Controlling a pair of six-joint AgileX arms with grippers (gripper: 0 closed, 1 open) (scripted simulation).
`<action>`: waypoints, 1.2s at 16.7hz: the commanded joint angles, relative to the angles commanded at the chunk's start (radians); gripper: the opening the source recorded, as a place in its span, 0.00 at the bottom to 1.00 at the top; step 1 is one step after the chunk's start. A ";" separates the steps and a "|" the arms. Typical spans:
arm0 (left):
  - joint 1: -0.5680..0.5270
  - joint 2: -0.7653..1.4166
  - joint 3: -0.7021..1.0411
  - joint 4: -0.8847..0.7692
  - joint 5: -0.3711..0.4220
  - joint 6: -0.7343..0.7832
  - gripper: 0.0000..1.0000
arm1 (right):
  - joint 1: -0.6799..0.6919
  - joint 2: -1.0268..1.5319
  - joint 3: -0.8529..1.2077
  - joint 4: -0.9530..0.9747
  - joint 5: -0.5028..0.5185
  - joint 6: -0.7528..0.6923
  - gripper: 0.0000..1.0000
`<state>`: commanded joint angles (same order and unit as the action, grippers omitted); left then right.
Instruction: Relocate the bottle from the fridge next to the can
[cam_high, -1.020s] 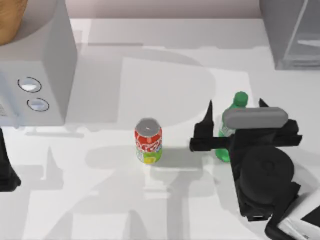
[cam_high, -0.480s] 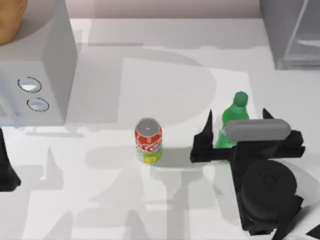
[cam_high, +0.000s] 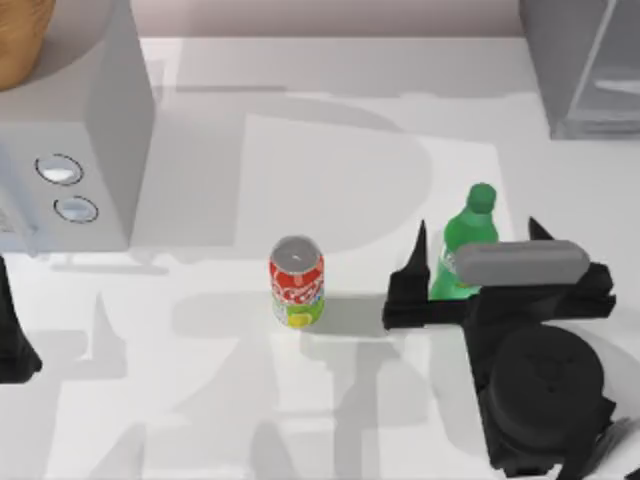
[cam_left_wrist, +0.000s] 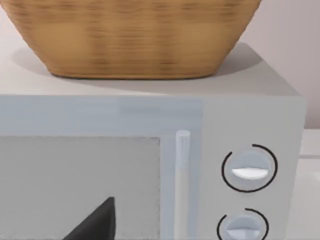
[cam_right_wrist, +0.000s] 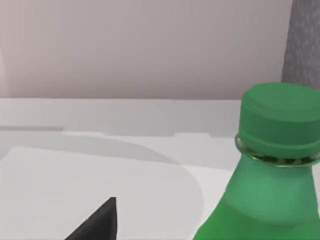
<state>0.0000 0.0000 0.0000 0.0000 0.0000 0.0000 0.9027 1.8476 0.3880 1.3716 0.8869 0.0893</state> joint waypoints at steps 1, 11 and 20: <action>0.000 0.000 0.000 0.000 0.000 0.000 1.00 | -0.012 -0.031 0.001 -0.017 -0.019 -0.002 1.00; 0.000 0.000 0.000 0.000 0.000 0.000 1.00 | -0.356 -0.782 -0.092 -0.508 -0.402 -0.045 1.00; 0.000 0.000 0.000 0.000 0.000 0.000 1.00 | -0.756 -1.562 -0.297 -1.124 -0.766 -0.077 1.00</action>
<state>0.0000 0.0000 0.0000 0.0000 0.0000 0.0000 0.1469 0.2853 0.0911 0.2471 0.1206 0.0123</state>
